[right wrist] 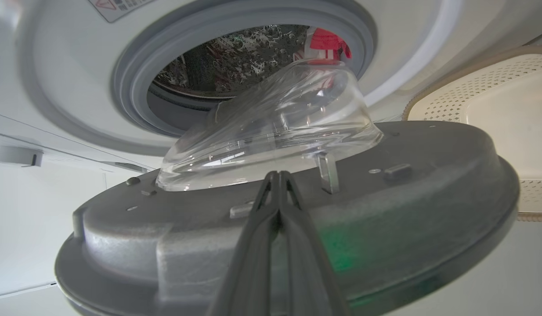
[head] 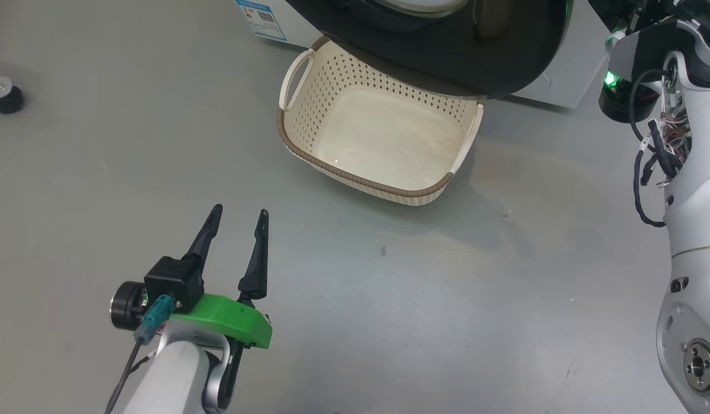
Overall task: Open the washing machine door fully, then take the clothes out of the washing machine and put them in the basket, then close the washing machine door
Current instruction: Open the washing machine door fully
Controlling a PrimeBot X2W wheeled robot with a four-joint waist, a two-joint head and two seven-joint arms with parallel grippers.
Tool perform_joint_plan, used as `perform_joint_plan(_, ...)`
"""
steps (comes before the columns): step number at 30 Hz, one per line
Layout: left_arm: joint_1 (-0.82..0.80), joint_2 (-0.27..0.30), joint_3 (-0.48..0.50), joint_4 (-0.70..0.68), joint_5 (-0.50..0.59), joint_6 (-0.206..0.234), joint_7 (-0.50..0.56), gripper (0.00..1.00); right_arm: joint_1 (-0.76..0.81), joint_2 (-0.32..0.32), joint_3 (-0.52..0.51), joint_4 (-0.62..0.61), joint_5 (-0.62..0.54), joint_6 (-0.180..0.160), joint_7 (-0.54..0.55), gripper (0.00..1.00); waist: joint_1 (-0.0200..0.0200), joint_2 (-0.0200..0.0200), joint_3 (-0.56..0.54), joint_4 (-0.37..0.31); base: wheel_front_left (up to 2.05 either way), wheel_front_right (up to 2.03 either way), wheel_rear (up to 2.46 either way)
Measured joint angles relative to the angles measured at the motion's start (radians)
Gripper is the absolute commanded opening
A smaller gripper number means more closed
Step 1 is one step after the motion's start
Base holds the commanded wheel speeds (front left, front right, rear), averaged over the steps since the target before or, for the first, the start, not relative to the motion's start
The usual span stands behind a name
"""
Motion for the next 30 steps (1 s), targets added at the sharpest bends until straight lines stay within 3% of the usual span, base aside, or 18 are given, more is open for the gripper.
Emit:
perform_joint_plan(19, -0.006, -0.001, -0.015, 0.021, -0.007, 0.007, 0.000, 1.00, 0.004, -0.002, 0.028, 0.102, 0.106, -0.007, 0.069, 0.00, 0.0000, 0.0000, -0.047, 0.001, 0.00, 0.00, 0.00)
perform_joint_plan(30, -0.004, 0.000, -0.019, 0.039, 0.005, 0.013, 0.000, 1.00, 0.055, 0.000, 0.095, 0.156, 0.170, -0.006, 0.101, 0.00, 0.0000, 0.0000, -0.106, -0.001, 0.00, 0.00, 0.00)
